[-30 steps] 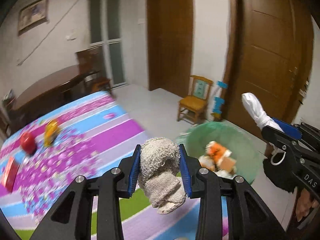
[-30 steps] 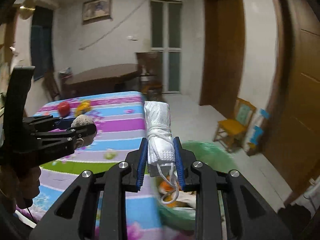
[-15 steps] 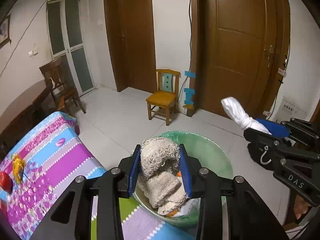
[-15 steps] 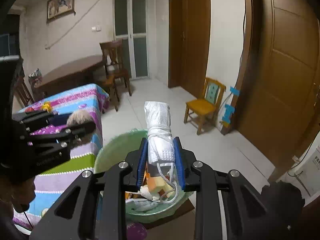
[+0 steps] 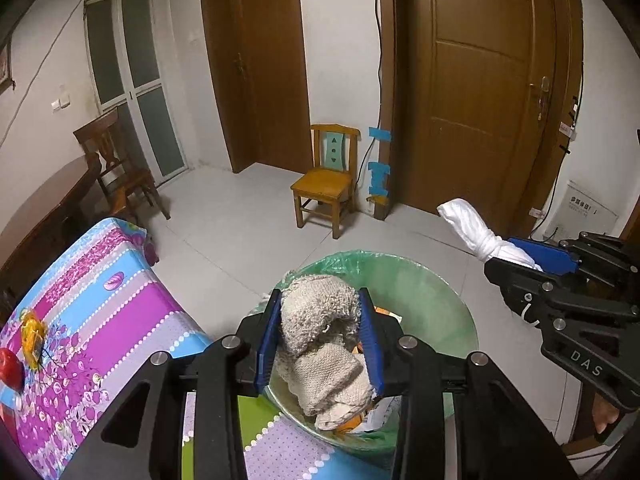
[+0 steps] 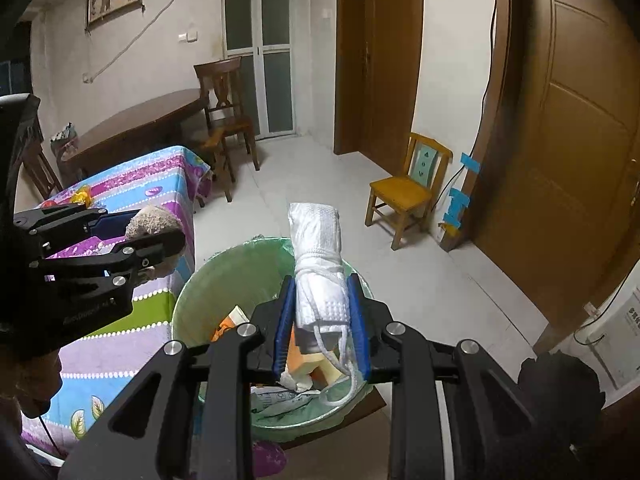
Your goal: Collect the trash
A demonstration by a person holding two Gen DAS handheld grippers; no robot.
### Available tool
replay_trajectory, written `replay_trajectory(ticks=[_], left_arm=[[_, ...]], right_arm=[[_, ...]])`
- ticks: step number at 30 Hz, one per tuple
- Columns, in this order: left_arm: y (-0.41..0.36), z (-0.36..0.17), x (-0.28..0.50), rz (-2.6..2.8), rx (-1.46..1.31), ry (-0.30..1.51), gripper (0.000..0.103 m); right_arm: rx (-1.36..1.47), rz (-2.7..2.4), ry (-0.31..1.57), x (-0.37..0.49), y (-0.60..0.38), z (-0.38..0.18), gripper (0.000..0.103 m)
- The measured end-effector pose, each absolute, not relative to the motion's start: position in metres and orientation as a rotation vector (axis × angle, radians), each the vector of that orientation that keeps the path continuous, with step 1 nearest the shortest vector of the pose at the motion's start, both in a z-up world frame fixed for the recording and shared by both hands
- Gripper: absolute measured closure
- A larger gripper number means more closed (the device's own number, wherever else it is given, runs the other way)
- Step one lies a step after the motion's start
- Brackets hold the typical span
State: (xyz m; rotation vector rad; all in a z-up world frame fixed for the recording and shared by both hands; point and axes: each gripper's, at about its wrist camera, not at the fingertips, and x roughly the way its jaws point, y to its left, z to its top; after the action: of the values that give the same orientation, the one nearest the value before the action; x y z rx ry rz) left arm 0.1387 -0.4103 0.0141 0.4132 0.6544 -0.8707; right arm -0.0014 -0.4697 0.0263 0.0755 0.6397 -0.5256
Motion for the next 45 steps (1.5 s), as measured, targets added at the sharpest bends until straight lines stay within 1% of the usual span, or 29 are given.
replay_trajectory(ticks=[7,8,9,10,11,12,17,24,25,26,27,29,32,34,36,37,40,45], left_arm=[[-0.418,0.007,0.150,-0.873,0.420,0.679,0.064],[-0.419,0.006,0.151,-0.876,0.421,0.683,0.063],[-0.420,0.005,0.154,-0.881,0.422,0.685,0.054],[-0.421,0.004,0.155,-0.879,0.422,0.687,0.035],[-0.420,0.005,0.158,-0.864,0.412,0.675,0.032],[-0.420,0.006,0.159,-0.859,0.406,0.666,0.031],[-0.414,0.008,0.165,-0.856,0.383,0.667,0.031],[-0.404,0.005,0.153,-0.814,0.391,0.635,0.031],[-0.401,0.004,0.148,-0.808,0.398,0.622,0.031],[-0.399,0.003,0.144,-0.801,0.403,0.610,0.030],[-0.393,0.001,0.138,-0.780,0.413,0.585,0.026],[-0.383,-0.003,0.126,-0.754,0.418,0.547,0.022],[-0.370,-0.008,0.110,-0.743,0.426,0.518,0.020],[-0.358,-0.010,0.098,-0.729,0.410,0.495,0.012],[-0.346,-0.010,0.088,-0.730,0.380,0.476,0.006],[-0.340,-0.010,0.082,-0.737,0.370,0.473,0.005],[-0.328,-0.012,0.068,-0.747,0.362,0.470,0.005],[-0.314,-0.013,0.051,-0.758,0.359,0.476,0.005]], right_arm=[[0.075,-0.525,0.677,0.014,-0.477,0.023,0.078],[0.073,-0.524,0.680,0.016,-0.476,0.023,0.076],[0.067,-0.525,0.681,0.018,-0.477,0.022,0.075],[0.060,-0.538,0.681,0.020,-0.477,0.022,0.072],[0.057,-0.552,0.672,0.019,-0.478,0.022,0.060],[0.057,-0.554,0.665,0.019,-0.477,0.022,0.055],[0.059,-0.551,0.660,0.013,-0.477,0.019,0.055],[0.076,-0.560,0.636,0.000,-0.471,0.015,0.055],[0.079,-0.566,0.624,-0.005,-0.469,0.015,0.054],[0.088,-0.580,0.600,-0.012,-0.466,0.014,0.043],[0.098,-0.592,0.576,-0.019,-0.464,0.014,0.026],[0.130,-0.613,0.520,-0.035,-0.460,0.013,0.012],[0.188,-0.632,0.456,-0.059,-0.455,0.008,0.006],[0.208,-0.642,0.422,-0.071,-0.452,0.006,0.006],[0.207,-0.650,0.401,-0.080,-0.446,0.004,0.006],[0.191,-0.671,0.386,-0.086,-0.441,0.004,0.006],[0.152,-0.724,0.343,-0.099,-0.426,0.002,0.006],[0.145,-0.727,0.363,-0.107,-0.415,-0.002,0.006]])
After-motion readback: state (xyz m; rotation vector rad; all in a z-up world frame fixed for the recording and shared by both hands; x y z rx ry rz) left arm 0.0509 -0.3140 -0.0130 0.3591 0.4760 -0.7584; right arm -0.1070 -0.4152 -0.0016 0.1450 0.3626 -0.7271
